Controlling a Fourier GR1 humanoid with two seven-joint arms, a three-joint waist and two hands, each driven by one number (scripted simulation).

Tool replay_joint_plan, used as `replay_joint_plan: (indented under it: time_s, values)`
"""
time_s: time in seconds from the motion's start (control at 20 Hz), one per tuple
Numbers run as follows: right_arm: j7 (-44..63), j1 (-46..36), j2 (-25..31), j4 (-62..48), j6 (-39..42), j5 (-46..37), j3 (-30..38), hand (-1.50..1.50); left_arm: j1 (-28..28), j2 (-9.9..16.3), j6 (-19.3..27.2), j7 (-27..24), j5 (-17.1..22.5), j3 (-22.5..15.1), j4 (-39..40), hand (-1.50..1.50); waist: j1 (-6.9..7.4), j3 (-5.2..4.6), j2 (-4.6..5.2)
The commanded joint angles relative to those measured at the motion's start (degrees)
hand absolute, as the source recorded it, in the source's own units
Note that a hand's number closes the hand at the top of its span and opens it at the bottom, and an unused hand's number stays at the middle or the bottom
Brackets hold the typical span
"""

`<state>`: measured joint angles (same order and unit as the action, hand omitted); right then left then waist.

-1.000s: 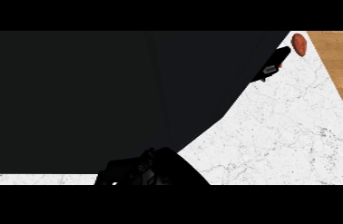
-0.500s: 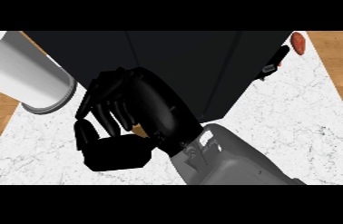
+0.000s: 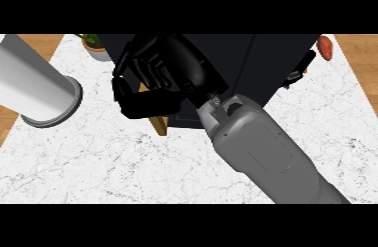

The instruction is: Pick up the wine, place it into the cabinet and close the cabinet

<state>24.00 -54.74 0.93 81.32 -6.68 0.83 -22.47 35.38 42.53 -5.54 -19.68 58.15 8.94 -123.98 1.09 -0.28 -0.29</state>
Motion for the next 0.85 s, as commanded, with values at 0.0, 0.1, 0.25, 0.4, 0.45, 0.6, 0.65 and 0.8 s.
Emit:
replay_joint_plan:
  time_s: [0.0, 0.1, 0.25, 0.4, 0.45, 0.6, 0.65, 0.8]
  values:
    - [-8.6, 0.2, 3.1, -9.6, 2.8, 0.2, 5.5, 1.50, -2.1, -2.3, 2.3, 1.2, -3.1, -3.7, -1.4, -1.50, -0.11, 0.29, 0.80]
    - [-6.1, -2.9, 2.2, -10.1, 2.3, -0.6, 6.0, 1.50, -5.1, -2.2, 4.7, 3.1, -4.3, -5.8, -1.5, -1.50, -0.58, 0.29, 0.71]
    - [-9.2, -0.6, 5.5, -10.9, 4.6, -0.1, 7.0, 1.50, -6.7, -3.0, 3.7, 2.5, -4.1, -5.2, 1.6, -1.50, -0.73, 0.28, 0.76]
    - [-10.0, -1.0, 7.2, -11.5, 4.7, -0.8, 7.5, 1.50, -7.9, -4.8, 6.0, 2.3, -7.1, -9.2, 1.9, -1.50, -1.33, 0.27, 0.94]
    - [-11.4, -2.1, 7.3, -13.9, 5.0, -0.7, 8.2, 1.50, -8.5, -5.6, 6.8, 1.6, -8.2, -9.8, 1.1, -1.50, -0.73, 0.26, 1.20]
    - [-11.8, -2.6, 8.6, -13.9, 6.4, 0.8, 9.7, 1.50, -10.3, -6.2, 6.6, 1.4, -8.9, -10.8, 3.4, -1.50, -1.29, 0.23, 1.23]
    - [-12.5, -2.3, 8.0, -15.1, 6.1, -0.1, 8.4, 1.50, -10.5, -6.6, 7.9, 2.0, -9.5, -11.8, 3.5, -1.50, -1.09, 0.24, 1.36]
    - [-12.6, -4.2, 6.5, -17.0, 5.0, -0.5, 8.5, 1.50, -12.8, -7.9, 9.6, 2.3, -10.4, -13.5, 3.6, -1.50, -0.64, 0.21, 1.33]
